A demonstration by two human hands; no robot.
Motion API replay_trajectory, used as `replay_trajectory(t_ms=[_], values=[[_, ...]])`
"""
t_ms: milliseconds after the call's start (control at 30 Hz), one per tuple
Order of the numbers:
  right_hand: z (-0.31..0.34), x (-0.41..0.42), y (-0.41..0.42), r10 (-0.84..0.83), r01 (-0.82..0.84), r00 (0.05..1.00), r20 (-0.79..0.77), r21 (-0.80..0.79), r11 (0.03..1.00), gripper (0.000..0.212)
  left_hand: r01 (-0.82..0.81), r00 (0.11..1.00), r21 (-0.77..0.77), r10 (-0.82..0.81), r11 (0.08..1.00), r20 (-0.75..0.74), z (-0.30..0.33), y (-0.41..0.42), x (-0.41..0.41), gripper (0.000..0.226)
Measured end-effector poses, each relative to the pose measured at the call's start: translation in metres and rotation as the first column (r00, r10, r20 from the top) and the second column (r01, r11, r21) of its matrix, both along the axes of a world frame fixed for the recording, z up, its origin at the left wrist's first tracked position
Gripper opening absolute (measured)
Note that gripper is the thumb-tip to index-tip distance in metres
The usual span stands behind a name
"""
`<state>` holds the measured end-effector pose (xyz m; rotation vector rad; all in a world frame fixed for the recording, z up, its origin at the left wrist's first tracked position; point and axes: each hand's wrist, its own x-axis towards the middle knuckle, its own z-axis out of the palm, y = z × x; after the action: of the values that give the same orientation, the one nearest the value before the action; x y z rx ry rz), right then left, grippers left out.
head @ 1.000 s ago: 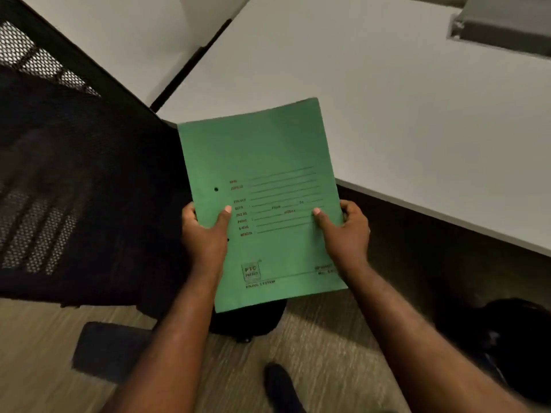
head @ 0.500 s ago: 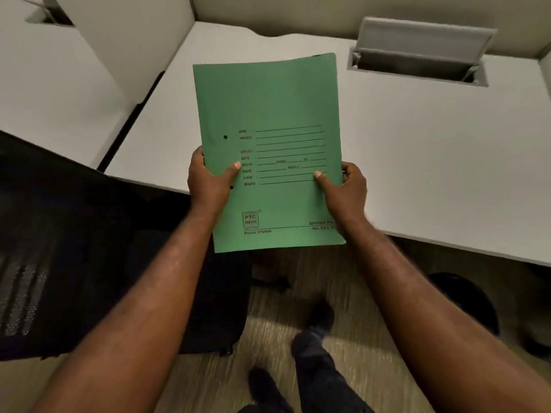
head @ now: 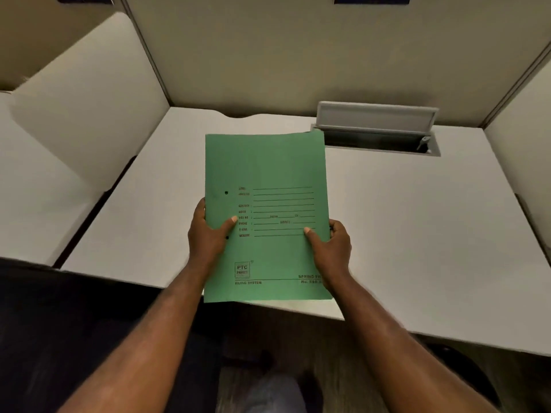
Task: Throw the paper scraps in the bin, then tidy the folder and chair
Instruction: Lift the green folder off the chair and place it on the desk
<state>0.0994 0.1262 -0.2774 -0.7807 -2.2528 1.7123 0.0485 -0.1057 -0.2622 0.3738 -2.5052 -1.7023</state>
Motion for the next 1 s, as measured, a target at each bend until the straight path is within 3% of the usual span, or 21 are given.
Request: replay_trajectory(t_ms=[400,700,900,1000], values=[[-0.019,-0.132,0.024,0.003,-0.003,0.999,-0.038,0.001,1.000,0.033,-0.014,1.000,-0.018,0.014,1.000,0.018,-0.028,0.026,-0.147,0.062],[-0.076,-0.257,0.017,-0.053,0.049,0.998,0.042,0.094,0.994,0.029,0.119,0.991,-0.118,-0.110,0.986,0.077,-0.089,0.024,-0.283,0.077],[-0.114,-0.322,0.016,-0.079,0.061,0.987,0.137,0.131,0.989,0.037,0.125,0.989,-0.197,-0.107,0.972,0.102,-0.128,0.034,-0.346,0.084],[-0.127,-0.342,0.015,-0.071,0.047,0.980,0.185,0.132,0.990,0.054,0.119,0.984,-0.181,-0.091,0.976,0.156,-0.147,0.035,-0.368,0.084]])
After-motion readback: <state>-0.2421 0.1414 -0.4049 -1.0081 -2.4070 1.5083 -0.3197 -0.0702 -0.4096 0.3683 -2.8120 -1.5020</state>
